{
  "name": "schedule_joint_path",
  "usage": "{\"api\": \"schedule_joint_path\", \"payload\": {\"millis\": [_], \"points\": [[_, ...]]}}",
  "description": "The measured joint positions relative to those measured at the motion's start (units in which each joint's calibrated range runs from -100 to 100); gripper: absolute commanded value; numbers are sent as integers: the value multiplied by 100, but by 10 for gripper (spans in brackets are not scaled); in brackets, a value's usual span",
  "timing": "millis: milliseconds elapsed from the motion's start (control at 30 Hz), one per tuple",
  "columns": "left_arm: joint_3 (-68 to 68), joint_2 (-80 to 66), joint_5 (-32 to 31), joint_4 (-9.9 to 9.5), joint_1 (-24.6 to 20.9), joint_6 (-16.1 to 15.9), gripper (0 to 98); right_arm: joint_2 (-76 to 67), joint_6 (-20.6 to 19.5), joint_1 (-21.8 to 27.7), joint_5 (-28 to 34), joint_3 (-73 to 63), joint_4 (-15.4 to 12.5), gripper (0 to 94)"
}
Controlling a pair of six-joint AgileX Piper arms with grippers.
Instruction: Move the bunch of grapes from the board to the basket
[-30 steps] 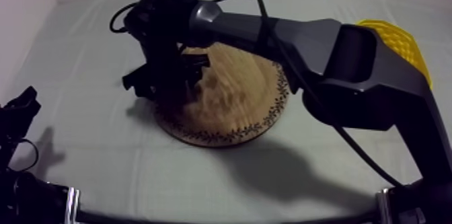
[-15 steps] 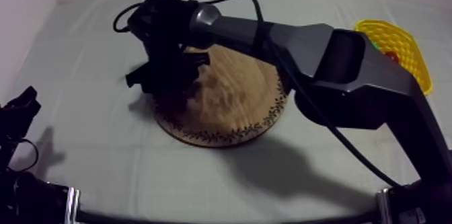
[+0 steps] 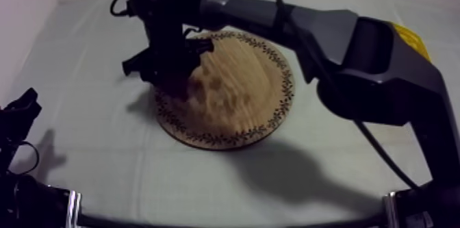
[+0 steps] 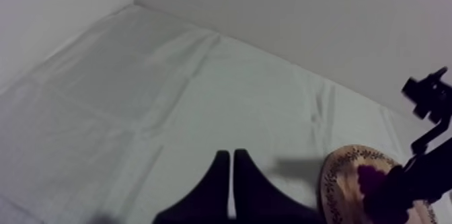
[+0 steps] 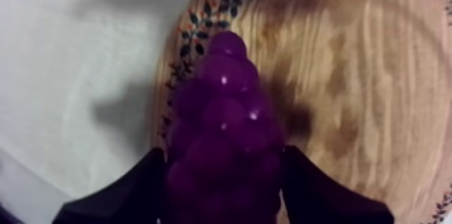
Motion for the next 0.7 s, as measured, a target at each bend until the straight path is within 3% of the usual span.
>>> {"api": "schedule_joint_path", "payload": {"millis": [700], "points": [[0, 0, 0, 0, 0, 0, 0, -2567, 382, 217, 21, 1106, 26, 335]]}}
